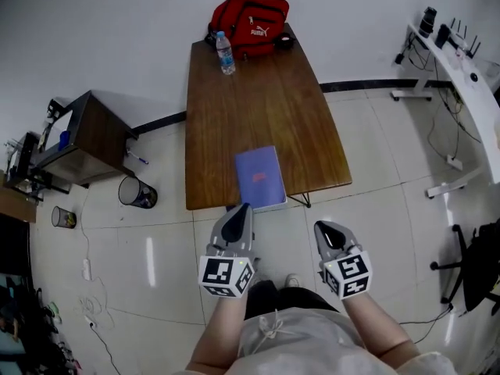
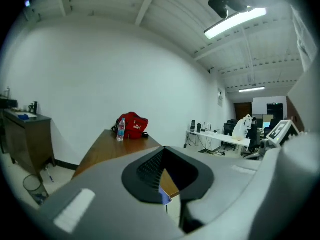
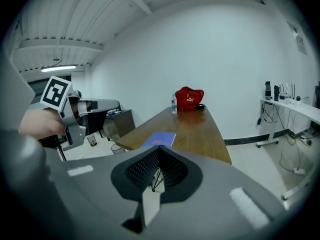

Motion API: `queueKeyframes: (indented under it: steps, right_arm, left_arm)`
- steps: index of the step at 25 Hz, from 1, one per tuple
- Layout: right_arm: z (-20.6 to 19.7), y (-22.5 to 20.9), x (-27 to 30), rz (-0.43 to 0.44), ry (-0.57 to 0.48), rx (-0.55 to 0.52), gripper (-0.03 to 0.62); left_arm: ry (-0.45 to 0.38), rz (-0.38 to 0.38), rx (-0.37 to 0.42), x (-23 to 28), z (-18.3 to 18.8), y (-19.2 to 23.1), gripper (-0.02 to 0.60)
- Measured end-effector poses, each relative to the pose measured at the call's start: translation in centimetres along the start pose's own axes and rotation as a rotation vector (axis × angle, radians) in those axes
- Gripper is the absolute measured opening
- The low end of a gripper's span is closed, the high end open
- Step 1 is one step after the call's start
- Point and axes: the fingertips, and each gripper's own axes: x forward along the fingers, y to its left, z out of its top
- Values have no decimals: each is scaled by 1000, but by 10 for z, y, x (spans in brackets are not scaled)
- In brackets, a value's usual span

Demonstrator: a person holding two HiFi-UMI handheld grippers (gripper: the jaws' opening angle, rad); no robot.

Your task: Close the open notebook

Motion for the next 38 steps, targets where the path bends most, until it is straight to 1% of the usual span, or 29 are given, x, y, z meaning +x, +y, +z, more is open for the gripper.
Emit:
queueKeyframes:
  steps: [2,3,7,10,14,18,23,26,30,33,35,38]
  right_arm:
    - [3,6,-3,2,-14,3,7]
    - [3,10,-5,2,-17,6,8]
    - [2,31,-14,4,-24,15,8]
    - [0,54,-24,10,-32,-5,8]
    - [-17,92,-44,7,-30,-22,7]
    - [-36,145,-75,-1,-37,-41,8]
    - [-56,214,-120,-28,-68,-53,8]
    - [-66,250,-146,-40,-73,-53,7]
    - [-77,290,-183,-44,-104,-19,7]
    - [-83,314,-210,-40,-122,-32,8]
    - [-88,318,-227,-49,-128,-36,7]
    - [-89,317,-242,-53,-136,-27,7]
  left_arm:
    - [-36,19,35,-17,16,4,8]
    - [-45,26,40,-25,21,5,8]
    - [-42,17,52,-58,31,7,8]
    - [-56,14,67,-91,36,9,8]
    - [-56,13,52,-149,20,14,8]
    - [-53,17,40,-219,2,18,8]
    - [-56,-8,58,-306,-11,16,8]
    - [-67,-24,54,-348,-16,14,8]
    - [-103,-29,25,-394,-21,4,8]
    - [-109,-61,-10,-418,-29,-12,8]
    - [-103,-99,-3,-427,-33,-30,8]
    - [-103,-148,28,-432,-26,-51,8]
